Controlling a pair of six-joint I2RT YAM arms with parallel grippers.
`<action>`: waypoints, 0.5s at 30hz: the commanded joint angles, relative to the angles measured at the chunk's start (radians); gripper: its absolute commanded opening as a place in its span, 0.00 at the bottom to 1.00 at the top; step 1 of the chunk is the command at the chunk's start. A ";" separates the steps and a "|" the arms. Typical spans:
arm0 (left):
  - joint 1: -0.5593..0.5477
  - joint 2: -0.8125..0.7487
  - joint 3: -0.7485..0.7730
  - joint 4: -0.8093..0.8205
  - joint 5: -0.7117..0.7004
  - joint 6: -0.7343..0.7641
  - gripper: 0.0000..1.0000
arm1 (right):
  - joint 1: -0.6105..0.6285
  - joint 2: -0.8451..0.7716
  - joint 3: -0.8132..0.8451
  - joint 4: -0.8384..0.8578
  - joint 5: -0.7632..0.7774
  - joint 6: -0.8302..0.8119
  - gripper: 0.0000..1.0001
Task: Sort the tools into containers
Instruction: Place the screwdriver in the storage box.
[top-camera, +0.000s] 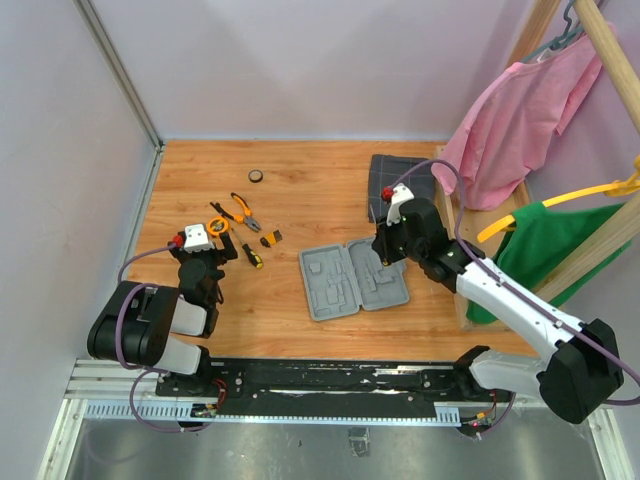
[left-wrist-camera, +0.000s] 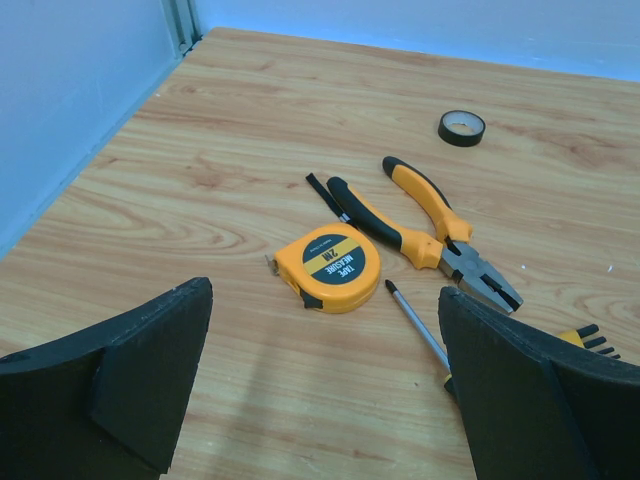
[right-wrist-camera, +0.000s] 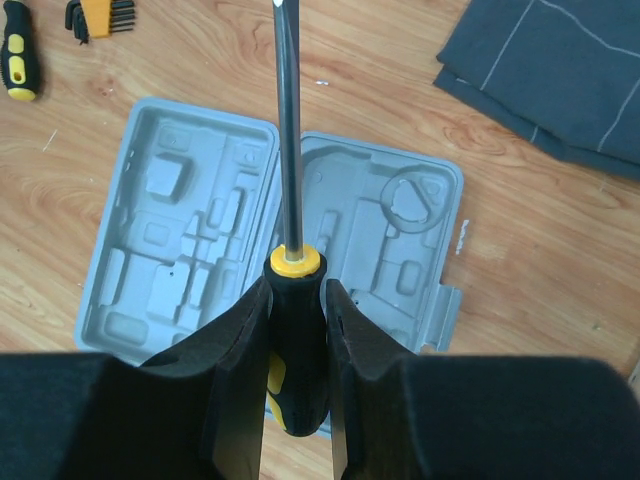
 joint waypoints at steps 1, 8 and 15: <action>0.008 -0.004 0.010 0.015 -0.019 0.001 0.99 | -0.018 0.003 -0.021 0.030 -0.041 0.039 0.01; 0.008 -0.004 0.010 0.014 -0.019 0.002 0.99 | -0.018 0.007 -0.049 0.042 -0.023 -0.035 0.02; 0.008 -0.003 0.010 0.014 -0.019 0.001 0.99 | -0.016 0.029 -0.032 0.040 -0.071 -0.038 0.03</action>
